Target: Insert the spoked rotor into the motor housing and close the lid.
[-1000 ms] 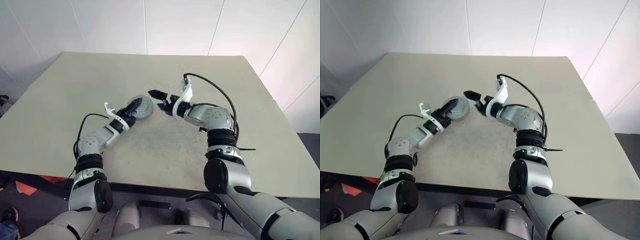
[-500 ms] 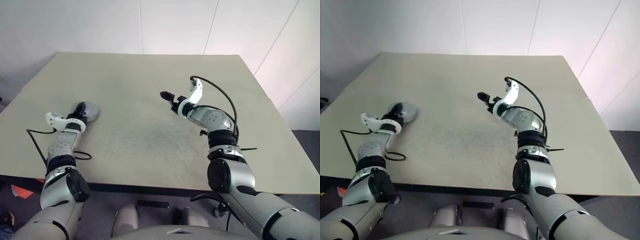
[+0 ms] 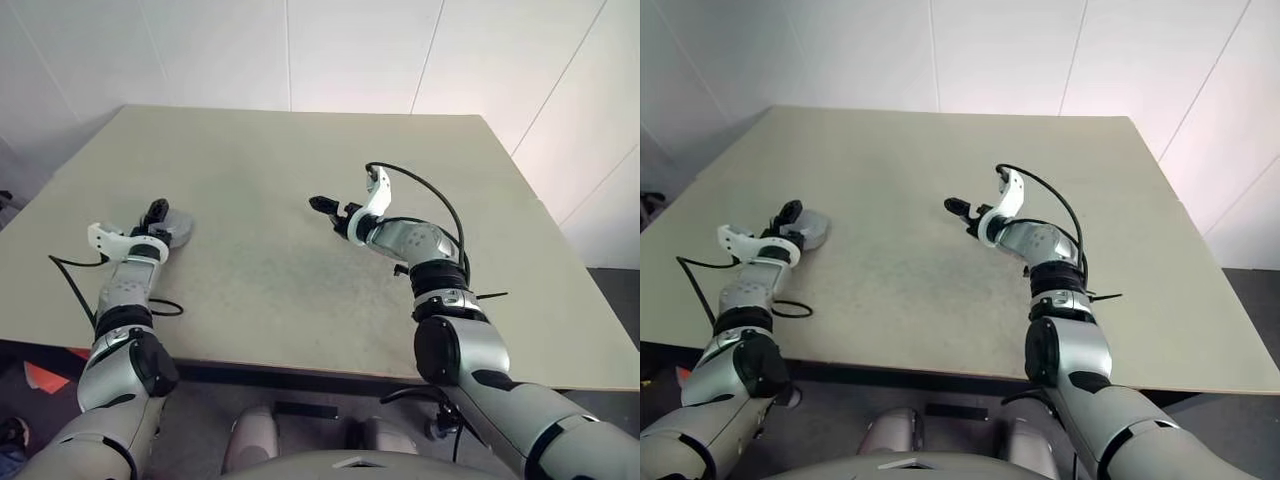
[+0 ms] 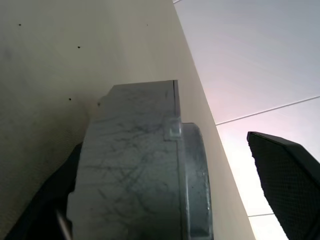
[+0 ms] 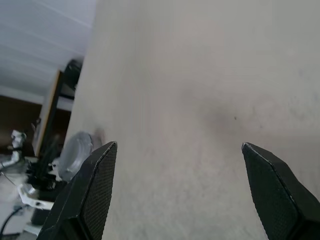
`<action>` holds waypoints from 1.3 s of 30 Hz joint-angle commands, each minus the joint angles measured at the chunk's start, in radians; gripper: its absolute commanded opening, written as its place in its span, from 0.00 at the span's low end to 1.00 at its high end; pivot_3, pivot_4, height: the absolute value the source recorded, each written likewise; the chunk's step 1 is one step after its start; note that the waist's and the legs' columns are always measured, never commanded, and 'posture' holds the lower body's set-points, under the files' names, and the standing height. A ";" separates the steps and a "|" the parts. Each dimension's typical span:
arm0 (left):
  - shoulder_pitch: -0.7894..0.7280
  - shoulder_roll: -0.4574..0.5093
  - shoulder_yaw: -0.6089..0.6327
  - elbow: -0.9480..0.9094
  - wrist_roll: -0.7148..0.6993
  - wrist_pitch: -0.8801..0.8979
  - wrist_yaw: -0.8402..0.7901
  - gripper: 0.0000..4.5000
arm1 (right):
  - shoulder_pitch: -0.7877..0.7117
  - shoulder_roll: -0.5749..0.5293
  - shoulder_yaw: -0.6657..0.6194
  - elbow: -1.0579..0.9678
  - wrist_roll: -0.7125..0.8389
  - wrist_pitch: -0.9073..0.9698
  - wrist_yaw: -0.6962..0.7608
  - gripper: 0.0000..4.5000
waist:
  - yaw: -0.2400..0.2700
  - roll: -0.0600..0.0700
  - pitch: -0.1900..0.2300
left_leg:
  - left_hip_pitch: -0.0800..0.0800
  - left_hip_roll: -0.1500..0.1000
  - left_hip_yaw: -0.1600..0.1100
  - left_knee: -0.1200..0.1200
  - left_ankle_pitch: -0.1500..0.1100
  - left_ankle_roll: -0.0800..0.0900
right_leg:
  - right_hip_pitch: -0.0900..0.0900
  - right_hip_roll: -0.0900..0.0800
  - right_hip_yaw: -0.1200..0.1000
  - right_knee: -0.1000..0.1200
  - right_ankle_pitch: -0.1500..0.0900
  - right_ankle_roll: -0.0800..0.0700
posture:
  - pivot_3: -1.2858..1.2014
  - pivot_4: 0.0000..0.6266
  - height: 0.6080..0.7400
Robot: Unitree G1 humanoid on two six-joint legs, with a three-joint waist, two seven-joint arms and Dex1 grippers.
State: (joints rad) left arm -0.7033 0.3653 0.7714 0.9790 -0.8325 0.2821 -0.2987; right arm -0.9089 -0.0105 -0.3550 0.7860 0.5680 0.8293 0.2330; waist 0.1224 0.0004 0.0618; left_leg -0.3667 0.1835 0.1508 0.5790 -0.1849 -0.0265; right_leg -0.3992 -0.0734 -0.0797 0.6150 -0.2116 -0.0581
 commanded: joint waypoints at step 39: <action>0.080 -0.146 -0.796 -0.477 0.543 -0.111 -0.462 1.00 | 0.226 -0.510 0.396 -0.250 -0.460 -0.678 0.595 1.00 | 0.003 -0.002 0.002 | -0.002 -0.001 0.001 0.005 0.001 0.008 | 0.000 -0.001 0.000 0.002 0.000 -0.008 | 0.52 0.00 1.00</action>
State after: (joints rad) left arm -0.5953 0.2215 -0.0389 0.5170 -0.2929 0.1948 -0.7589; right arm -0.6624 -0.5106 0.0521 0.5490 0.1157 0.1775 0.8364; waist 0.1255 -0.0016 0.0639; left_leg -0.3687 0.1824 0.1520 0.5838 -0.1839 -0.0182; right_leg -0.3988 -0.0741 -0.0794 0.6167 -0.2111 -0.0658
